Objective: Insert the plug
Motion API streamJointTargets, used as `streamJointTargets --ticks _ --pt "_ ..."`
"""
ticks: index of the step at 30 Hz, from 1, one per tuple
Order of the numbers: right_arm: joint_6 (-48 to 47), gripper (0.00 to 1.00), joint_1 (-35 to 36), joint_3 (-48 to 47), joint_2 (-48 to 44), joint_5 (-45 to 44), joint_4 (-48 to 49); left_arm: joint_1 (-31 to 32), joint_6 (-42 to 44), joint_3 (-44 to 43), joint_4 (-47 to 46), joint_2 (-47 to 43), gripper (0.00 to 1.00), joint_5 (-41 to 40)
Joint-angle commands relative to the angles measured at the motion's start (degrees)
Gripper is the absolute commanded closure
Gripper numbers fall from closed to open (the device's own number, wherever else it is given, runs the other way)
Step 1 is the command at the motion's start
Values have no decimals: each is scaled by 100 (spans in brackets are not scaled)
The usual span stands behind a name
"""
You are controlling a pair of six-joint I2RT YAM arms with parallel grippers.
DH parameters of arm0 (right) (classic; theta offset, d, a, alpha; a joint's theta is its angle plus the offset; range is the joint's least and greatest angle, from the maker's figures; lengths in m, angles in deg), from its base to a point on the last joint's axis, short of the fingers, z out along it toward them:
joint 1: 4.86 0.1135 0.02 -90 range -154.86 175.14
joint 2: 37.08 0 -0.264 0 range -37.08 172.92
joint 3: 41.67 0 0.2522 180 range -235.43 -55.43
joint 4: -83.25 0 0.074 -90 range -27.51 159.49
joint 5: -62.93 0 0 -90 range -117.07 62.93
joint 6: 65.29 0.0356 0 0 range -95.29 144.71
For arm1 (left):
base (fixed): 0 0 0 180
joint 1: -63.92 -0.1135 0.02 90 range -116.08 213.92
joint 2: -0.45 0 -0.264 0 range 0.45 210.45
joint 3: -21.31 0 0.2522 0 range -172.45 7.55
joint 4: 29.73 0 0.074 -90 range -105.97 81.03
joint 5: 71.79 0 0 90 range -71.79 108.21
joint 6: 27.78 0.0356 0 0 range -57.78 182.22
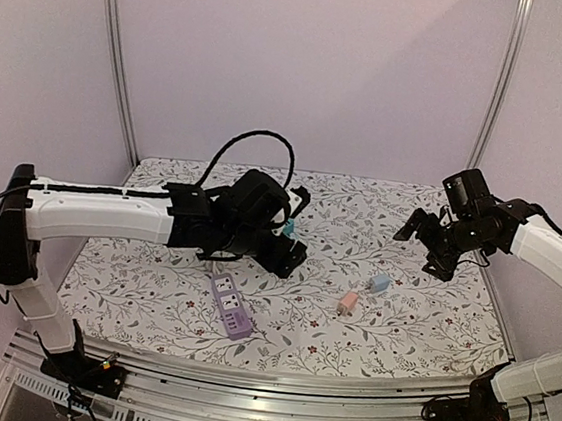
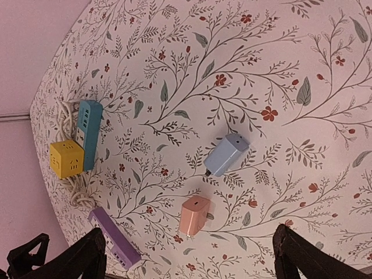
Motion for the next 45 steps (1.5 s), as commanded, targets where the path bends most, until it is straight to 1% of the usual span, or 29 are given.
streamJointTargets --ticks 1,3,4,6,10,15,22,32,41,45 --pt "338 1 -5 -83 33 99 -670 272 347 -477 211 692 17 827" --pt "428 1 -11 -69 -8 167 -785 352 390 -764 419 1006 21 1064" --pt "481 1 -7 -65 -35 170 -849 401 393 -918 496 1159 21 1127" --pt "557 1 -5 -71 -80 171 -953 506 302 -1220 630 1454 22 1050" --pt "639 1 -5 -77 -138 203 -1095 565 -146 -1943 1027 2145 23 1011" --pt "703 1 -6 -74 -199 252 -1185 677 -232 -2863 1651 2999 27 941" --pt "733 1 -10 -100 -150 309 -1212 769 -304 -4132 2487 3985 37 738" --pt "674 1 -5 -91 -27 338 -1184 866 -387 -4465 2531 4372 42 811" --pt "602 1 -7 -91 56 399 -1184 866 -397 -4665 2515 4588 55 842" --pt "583 1 -5 -93 63 407 -1198 866 -398 -4724 2507 4622 57 778"
